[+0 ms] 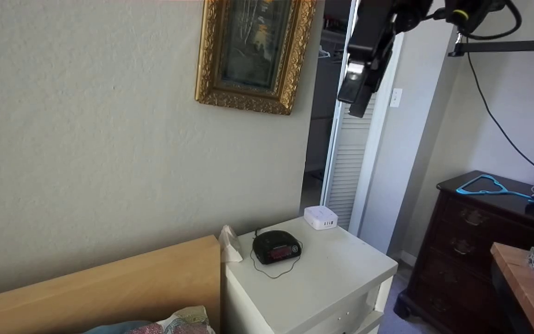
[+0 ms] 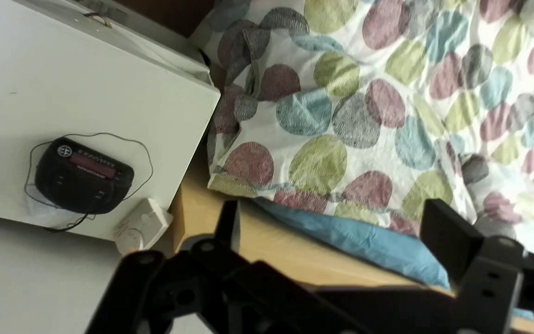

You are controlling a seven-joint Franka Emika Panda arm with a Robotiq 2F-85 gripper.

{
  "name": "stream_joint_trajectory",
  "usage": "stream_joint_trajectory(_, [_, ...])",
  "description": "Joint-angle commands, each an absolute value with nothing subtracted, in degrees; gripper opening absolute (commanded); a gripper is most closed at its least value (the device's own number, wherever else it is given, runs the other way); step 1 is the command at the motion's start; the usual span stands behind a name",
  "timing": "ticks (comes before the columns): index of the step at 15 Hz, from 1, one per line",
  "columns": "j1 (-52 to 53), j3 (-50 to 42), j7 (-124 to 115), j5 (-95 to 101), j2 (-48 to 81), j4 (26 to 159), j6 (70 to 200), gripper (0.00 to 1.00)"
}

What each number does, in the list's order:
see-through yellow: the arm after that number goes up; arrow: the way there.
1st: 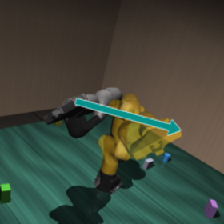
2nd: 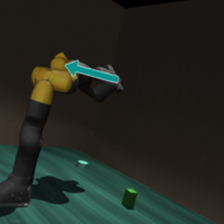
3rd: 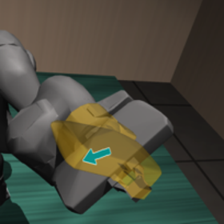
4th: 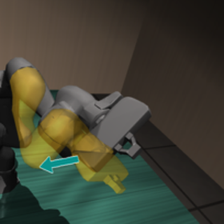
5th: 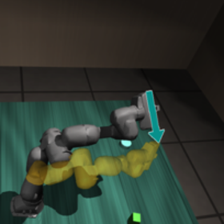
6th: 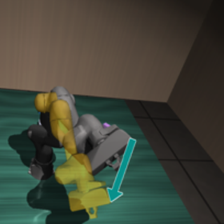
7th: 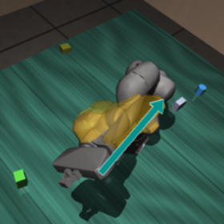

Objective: Straighten the photo on the wall

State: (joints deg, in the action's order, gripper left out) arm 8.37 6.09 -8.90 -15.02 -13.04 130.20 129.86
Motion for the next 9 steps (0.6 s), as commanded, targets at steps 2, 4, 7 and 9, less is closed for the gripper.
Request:
stream_joint_trajectory(2, [4.2, 5.9, -17.4, -11.9, -9.5, 130.5, 141.7, 1.00])
stream_joint_trajectory(4, [2.1, 4.6, -19.5, -11.1, -8.7, 131.1, 146.9, 1.00])
stream_joint_trajectory(7, [-1.2, 2.4, -21.9, -10.2, -8.0, 131.8, 154.2, 1.00])
stream_joint_trajectory(9, [-3.5, 1.0, -23.7, -8.9, -7.9, 132.2, 159.1, 1.00])
